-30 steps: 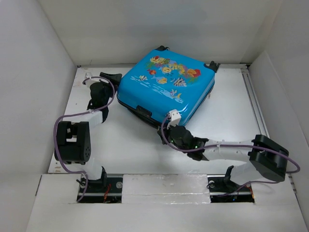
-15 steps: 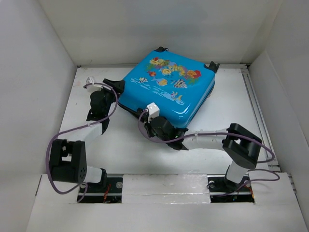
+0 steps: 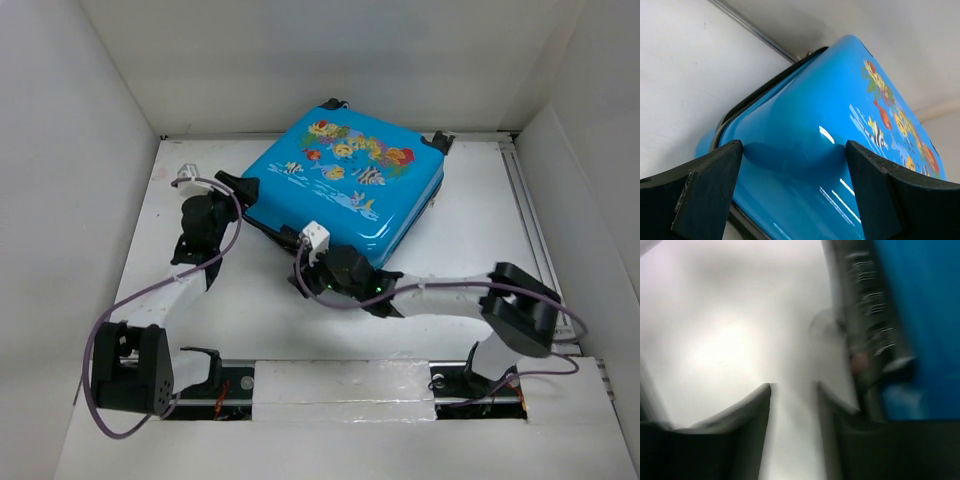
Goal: Pack the luggage
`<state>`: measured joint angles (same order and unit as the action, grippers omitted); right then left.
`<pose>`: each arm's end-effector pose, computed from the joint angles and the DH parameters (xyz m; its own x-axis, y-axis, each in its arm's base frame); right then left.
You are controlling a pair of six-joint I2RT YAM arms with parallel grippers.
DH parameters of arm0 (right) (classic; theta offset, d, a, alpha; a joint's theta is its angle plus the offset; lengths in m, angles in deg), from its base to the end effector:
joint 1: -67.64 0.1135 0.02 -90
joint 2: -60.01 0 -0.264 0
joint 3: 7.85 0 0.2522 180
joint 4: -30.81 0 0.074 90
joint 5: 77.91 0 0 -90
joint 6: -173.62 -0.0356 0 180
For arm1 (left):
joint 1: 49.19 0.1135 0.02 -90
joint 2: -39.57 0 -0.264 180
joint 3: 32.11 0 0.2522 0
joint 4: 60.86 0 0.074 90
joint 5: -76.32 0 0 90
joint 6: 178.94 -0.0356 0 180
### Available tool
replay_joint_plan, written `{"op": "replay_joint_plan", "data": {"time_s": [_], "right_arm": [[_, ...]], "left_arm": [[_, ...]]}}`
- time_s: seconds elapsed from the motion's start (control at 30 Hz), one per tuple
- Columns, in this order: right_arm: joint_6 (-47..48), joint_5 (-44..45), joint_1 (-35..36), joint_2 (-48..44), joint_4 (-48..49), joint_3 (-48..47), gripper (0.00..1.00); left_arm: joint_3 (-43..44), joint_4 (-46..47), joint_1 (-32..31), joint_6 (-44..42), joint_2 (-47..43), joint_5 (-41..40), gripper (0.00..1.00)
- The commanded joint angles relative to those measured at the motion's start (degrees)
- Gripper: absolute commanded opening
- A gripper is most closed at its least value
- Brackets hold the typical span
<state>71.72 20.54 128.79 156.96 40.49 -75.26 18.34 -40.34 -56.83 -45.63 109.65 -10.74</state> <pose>0.1851 0.3251 0.2141 -0.3253 -0.1678 -0.9306 -0.7487 0.6468 0.1451 0.2744 -0.0387 0.2787 -0.1147 -0.6758 -0.7281 0.1442 0.7139 -0.6853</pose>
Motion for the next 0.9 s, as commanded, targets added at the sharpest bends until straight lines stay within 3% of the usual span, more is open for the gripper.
{"op": "replay_joint_plan", "data": {"time_s": [0.0,0.13,0.2,0.3,0.33,0.37,0.5,0.53,0.6,0.67,0.87], "right_arm": [[-0.2,-12.2,4.5,-12.2,5.8,6.8,0.54],[-0.8,-4.4,3.8,-27.1,-9.3,8.9,0.63],[-0.8,-4.0,-1.5,-31.7,-11.7,9.9,0.62],[-3.6,-2.7,-9.2,-38.5,-15.5,11.5,0.19],[-5.0,0.1,-14.9,-39.8,-16.7,11.5,0.04],[-6.0,1.2,-18.0,-42.1,-17.7,12.2,0.0],[-12.4,9.7,-31.4,-43.5,-18.3,15.8,0.0],[-13.4,9.7,-33.8,-42.9,-19.0,16.4,0.0],[-15.2,9.1,-39.9,-41.4,-19.5,17.4,0.0],[-16.6,8.6,-43.5,-39.7,-18.2,18.0,0.0],[-14.4,1.2,-46.8,-26.2,-11.6,14.1,0.0]], "left_arm": [[-3.0,-5.4,-2.1,1.7,-4.1,1.6,0.8],[0.2,-5.4,-2.1,3.4,-5.7,-5.6,0.83],[2.6,-6.2,-1.6,3.4,-5.2,-9.3,0.84],[7.2,-7.6,-1.1,3.4,-2.3,-11.9,0.84],[9.7,-8.1,-0.1,3.4,-1.2,-11.9,0.83],[11.0,-8.1,0.7,4.0,0.0,-11.9,0.83],[16.0,-7.6,7.0,9.1,8.8,-3.6,0.62],[16.0,-6.7,8.0,10.3,12.7,0.4,0.37],[18.8,-6.3,8.5,10.8,16.4,2.4,0.2],[20.3,-7.1,7.9,10.8,20.9,4.3,0.13],[17.5,-5.9,4.2,8.2,23.7,5.1,0.13]]}}
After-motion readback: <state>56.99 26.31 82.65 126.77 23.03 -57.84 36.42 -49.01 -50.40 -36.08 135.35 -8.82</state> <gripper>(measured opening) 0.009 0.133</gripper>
